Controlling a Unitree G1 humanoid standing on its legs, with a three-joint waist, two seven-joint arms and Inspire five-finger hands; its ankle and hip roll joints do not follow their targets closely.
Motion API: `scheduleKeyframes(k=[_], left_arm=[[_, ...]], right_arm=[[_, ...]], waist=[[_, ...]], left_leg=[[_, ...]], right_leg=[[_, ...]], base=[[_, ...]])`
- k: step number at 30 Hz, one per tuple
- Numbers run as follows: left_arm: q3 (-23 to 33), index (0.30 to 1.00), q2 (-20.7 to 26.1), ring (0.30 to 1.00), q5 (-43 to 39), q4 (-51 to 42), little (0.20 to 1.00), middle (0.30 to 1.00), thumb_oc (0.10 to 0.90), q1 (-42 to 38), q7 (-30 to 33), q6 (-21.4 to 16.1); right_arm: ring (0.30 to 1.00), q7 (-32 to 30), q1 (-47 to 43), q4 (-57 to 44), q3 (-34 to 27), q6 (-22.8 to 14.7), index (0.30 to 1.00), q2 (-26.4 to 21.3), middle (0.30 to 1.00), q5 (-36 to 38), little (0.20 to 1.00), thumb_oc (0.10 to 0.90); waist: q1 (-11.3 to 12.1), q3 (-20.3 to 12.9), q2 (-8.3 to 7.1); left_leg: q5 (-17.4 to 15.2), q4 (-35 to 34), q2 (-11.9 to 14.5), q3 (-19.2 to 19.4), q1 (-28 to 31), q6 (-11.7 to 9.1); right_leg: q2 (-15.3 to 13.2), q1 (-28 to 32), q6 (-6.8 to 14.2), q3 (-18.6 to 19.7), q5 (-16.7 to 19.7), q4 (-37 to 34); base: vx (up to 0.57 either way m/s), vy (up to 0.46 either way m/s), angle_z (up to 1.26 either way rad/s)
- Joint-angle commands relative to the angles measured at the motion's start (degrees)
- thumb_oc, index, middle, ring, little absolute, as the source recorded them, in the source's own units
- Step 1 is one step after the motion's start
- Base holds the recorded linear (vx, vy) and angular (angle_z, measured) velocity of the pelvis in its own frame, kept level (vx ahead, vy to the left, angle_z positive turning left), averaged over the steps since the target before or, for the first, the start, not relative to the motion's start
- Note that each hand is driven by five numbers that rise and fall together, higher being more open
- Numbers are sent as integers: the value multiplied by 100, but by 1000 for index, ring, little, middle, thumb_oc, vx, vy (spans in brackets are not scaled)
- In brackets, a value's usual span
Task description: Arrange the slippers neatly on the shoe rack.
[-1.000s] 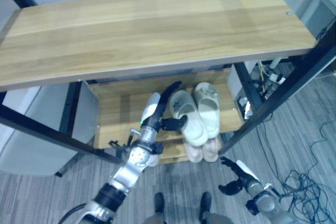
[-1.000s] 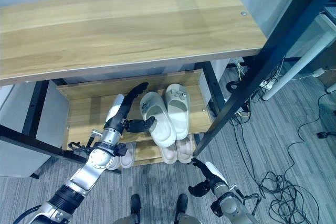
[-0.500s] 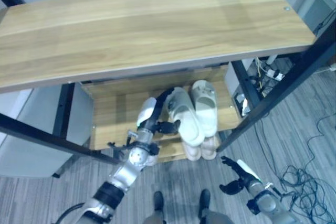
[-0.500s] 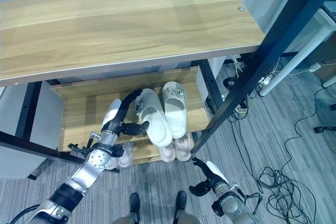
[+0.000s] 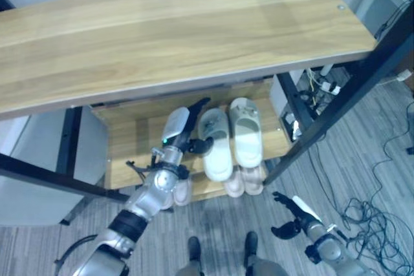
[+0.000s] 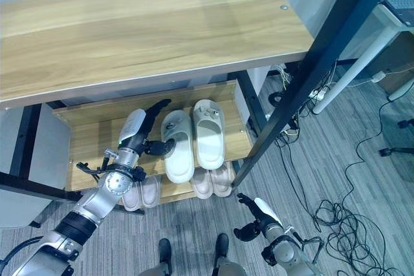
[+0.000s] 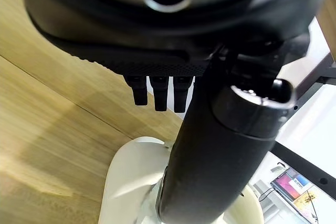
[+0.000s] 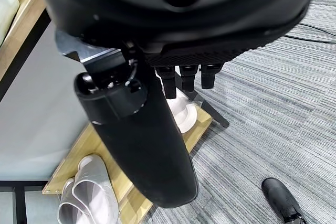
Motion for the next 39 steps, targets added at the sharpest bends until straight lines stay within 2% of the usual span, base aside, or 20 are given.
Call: scheduleKeyframes(k=[1,14,26,32,39], left_arm=[[105,900,6,900,137,-5,900,900,800,-821,431,-351],[316,900,-77,900,-164,-529,900,900,800,-404,368,-487],[447,900,-155,900,-535,-1429,900,900,800,-29,191,-699],[606,900,-304,900,-1172,-1710,900,900,800,531,-3,-774],[574,900,-291,900,-2755,-2385,900,900,800,1402,-891,-1056]], right_arm=[[900,-63,-115,-547,19,-380,900,-244,900,-24,900,800],[900,-103,-14,-461,-19,-355,900,-144,900,-91,900,800],[900,-166,-7,-370,-38,-316,900,-27,900,-137,900,800],[900,-217,21,-293,-92,-266,900,68,900,-161,900,800],[900,-231,43,-41,-150,-174,900,145,900,-223,900,800]], waist=[[43,-257,-201],[118,-301,-209],[233,-278,-208],[307,-286,-204],[434,-285,-172]], left_leg=[[-438,-46,1,544,166,-17],[-471,-46,-14,514,273,-4],[-474,-46,-50,441,320,17],[-462,-46,-67,412,353,27],[-439,-46,-67,350,413,32]], right_leg=[[-312,-71,633,213,-415,-10],[-332,90,632,155,-461,-10],[-359,199,620,84,-476,-10],[-355,257,600,45,-491,-10],[-356,372,572,-19,-521,-10]], base=[[0,0,0],[0,0,0],[-2,-3,3],[0,0,0],[-6,-8,5]])
